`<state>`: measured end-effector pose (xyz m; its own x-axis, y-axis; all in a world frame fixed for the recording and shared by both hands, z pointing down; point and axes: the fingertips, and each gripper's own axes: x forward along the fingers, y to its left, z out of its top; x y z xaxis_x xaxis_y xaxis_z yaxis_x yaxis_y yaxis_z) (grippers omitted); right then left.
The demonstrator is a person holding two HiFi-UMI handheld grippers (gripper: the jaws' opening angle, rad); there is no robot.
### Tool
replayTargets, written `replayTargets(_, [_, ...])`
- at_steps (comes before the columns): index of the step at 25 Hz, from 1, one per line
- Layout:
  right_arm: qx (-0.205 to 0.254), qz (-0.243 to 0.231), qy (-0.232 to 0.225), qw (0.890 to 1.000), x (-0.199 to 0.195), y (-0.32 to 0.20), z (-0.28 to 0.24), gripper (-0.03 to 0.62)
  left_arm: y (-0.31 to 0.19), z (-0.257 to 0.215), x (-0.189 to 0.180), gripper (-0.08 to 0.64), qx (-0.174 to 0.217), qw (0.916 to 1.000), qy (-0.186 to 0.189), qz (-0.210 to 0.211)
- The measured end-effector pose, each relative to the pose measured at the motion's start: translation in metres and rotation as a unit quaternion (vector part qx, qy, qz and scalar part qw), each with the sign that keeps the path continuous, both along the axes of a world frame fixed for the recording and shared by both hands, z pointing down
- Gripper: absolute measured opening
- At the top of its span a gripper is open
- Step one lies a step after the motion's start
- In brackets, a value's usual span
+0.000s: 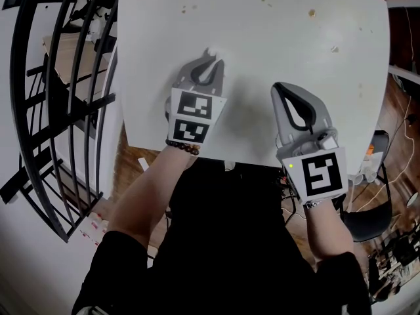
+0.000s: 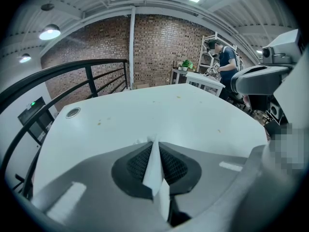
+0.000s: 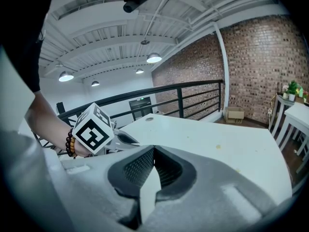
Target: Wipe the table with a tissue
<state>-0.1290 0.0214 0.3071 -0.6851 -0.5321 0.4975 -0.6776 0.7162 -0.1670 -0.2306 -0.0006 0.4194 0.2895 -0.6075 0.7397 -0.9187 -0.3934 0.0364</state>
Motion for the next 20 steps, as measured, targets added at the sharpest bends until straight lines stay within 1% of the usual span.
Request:
replayTargets(8, [0.002,-0.007,0.000,1.000,-0.001,-0.005,0.001,-0.008,-0.010,-0.006,-0.009,0.026,0.010,0.9997,0.004,-0.021])
replayTargets(15, [0.005,-0.013,0.004,1.000,-0.002,-0.005,-0.002,-0.008,-0.016,-0.014,-0.019,0.026,0.016,0.9981,0.028,-0.052])
replayTargets(20, [0.012,-0.013,0.006,1.000,-0.003,-0.004,-0.009,-0.008,-0.019,-0.022,-0.026,0.026,0.022,0.9974,0.034,-0.060])
